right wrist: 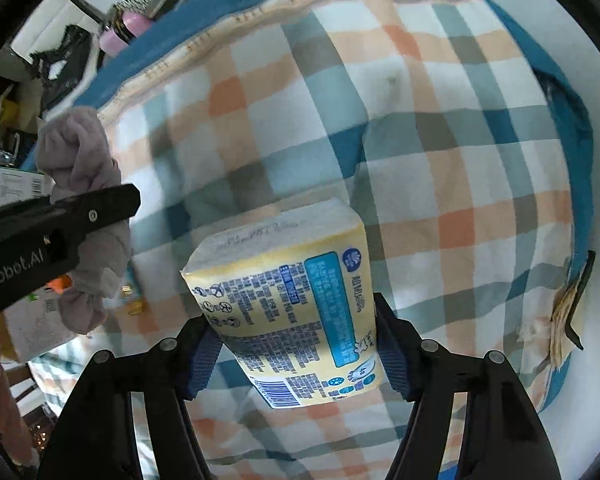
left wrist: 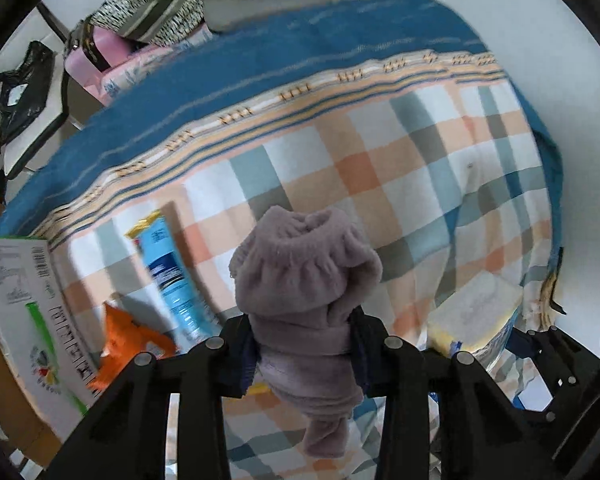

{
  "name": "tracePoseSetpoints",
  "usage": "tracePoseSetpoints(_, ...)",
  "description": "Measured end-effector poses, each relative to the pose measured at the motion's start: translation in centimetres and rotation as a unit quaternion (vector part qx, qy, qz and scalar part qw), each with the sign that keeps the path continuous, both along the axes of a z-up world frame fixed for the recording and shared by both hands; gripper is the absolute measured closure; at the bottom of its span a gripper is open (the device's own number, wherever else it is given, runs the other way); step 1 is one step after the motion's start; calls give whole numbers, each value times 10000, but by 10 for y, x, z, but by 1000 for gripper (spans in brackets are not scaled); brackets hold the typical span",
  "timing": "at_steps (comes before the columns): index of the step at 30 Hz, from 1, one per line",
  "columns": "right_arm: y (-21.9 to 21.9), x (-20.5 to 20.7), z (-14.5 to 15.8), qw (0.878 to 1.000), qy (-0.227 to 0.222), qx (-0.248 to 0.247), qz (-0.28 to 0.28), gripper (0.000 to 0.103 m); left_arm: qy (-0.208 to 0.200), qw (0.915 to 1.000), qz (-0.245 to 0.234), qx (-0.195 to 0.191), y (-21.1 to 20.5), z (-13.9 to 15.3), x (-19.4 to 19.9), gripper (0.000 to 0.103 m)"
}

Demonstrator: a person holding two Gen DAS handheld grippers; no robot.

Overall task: Organize soft objects
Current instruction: 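Carry sock and carton into the box and open both grippers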

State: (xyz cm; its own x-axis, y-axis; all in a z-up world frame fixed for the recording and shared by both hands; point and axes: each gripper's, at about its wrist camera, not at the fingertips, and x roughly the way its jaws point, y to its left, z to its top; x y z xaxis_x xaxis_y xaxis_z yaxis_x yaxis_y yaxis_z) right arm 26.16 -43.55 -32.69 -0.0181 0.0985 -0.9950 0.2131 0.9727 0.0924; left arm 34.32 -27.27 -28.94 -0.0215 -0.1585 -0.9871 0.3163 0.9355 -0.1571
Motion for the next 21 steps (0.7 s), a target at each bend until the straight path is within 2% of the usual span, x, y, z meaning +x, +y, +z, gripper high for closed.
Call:
tracePoseSetpoints(6, 17, -9, 62, 9985, -501, 177, 156, 32, -486, 9984, 108, -262, 46, 68, -19, 68)
tracePoseSetpoints(9, 42, -14, 97, 9962, -755, 282, 329, 32, -727, 9966, 190, -325, 77, 99, -35, 68)
tracePoseSetpoints(16, 149, -30, 138, 9875, -1141, 602, 906, 33, -1046, 9912, 635, -510, 166, 140, -75, 68)
tracePoseSetpoints(21, 227, -36, 162, 9797, -1214, 829, 1360, 33, -1184, 9860, 1106, -400, 250, 154, -97, 68)
